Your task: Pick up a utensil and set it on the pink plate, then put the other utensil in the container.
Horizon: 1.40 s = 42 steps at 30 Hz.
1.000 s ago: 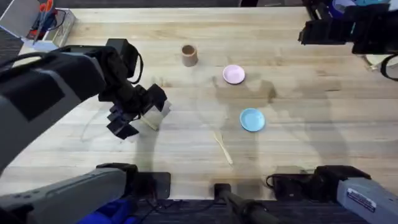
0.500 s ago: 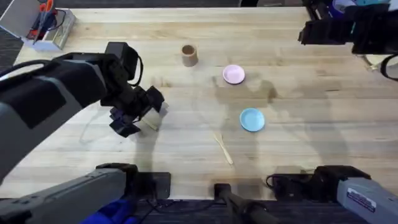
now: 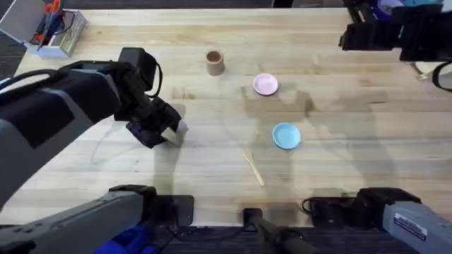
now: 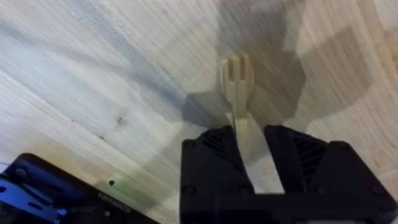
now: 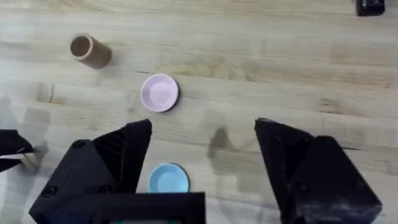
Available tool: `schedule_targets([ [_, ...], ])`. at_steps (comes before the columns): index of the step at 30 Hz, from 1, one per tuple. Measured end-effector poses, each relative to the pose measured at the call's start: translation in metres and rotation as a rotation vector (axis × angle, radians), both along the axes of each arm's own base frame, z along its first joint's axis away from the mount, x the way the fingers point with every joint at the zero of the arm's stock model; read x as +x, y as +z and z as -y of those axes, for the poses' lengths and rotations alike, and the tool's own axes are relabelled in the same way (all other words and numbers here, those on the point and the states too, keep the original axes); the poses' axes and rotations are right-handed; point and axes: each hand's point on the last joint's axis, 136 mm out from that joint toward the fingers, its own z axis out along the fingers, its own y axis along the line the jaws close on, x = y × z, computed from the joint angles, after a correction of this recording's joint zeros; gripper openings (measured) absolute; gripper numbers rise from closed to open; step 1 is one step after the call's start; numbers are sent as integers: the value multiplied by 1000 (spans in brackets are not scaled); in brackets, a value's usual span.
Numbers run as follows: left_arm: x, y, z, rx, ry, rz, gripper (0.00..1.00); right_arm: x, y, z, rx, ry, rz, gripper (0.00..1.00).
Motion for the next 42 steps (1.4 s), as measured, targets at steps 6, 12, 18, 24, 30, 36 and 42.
schedule_targets([
  [6,5,0,4,-26,2,21,100,0,0,0,0,0,0,996],
  [12,5,1,5,-30,2,25,56,0,0,0,0,0,0,996],
  [18,6,3,5,-26,1,5,49,0,0,0,0,0,0,995],
  [24,21,19,4,-15,-29,18,42,0,0,0,0,0,0,995],
  [30,63,69,5,-8,-80,152,41,0,0,0,0,0,0,996],
  [36,103,133,18,16,-228,322,41,0,0,0,0,0,0,997],
  [42,116,171,51,30,-394,419,41,1,0,0,0,0,3,996],
])
